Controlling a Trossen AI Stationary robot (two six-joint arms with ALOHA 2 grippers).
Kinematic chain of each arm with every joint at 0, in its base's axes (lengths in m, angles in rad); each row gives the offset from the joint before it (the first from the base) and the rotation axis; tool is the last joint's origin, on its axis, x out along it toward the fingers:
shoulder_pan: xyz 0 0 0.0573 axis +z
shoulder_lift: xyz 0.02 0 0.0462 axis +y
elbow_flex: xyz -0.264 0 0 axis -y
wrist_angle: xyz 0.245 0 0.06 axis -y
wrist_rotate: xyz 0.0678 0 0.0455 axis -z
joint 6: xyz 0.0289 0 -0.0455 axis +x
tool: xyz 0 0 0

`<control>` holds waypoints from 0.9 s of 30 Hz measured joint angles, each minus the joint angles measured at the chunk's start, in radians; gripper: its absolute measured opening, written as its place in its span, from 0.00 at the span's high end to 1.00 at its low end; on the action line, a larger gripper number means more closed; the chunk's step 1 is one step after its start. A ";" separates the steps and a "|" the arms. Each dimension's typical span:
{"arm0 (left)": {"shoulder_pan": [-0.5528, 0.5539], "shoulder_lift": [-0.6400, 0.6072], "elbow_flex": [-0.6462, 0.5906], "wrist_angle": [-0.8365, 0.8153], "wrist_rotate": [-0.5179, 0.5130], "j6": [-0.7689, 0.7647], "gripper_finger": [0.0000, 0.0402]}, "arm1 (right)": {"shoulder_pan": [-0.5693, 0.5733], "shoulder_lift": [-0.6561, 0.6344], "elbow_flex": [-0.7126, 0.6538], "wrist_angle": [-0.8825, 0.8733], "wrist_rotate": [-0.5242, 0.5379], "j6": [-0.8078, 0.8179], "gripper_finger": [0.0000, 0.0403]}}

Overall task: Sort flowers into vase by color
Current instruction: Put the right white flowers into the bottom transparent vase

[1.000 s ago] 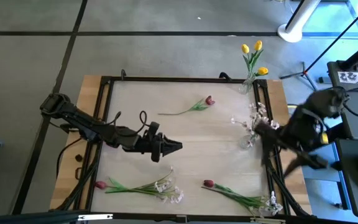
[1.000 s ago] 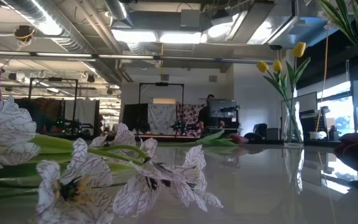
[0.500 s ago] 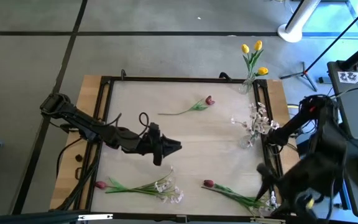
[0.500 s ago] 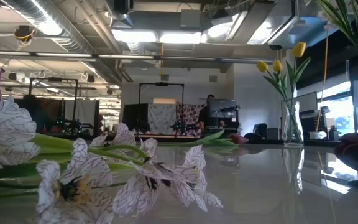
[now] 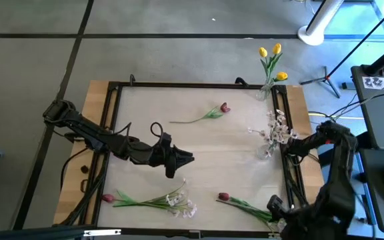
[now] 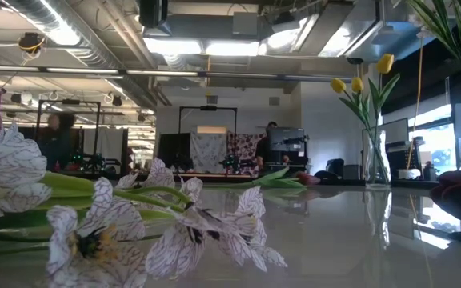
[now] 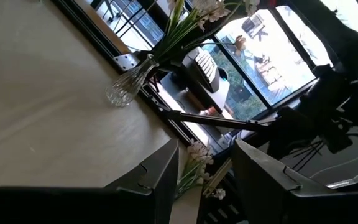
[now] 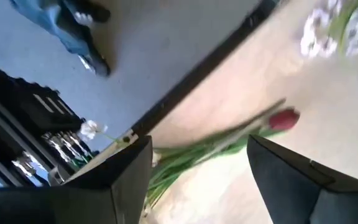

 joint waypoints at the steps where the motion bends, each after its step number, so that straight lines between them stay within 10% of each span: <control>1: 0.000 0.000 0.000 -0.002 0.000 0.000 0.64 | -0.002 0.008 0.000 -0.010 0.000 0.021 0.36; 27: 0.000 0.000 0.000 -0.086 0.087 -0.027 0.64 | -0.067 0.008 -0.613 0.420 -0.267 0.616 0.36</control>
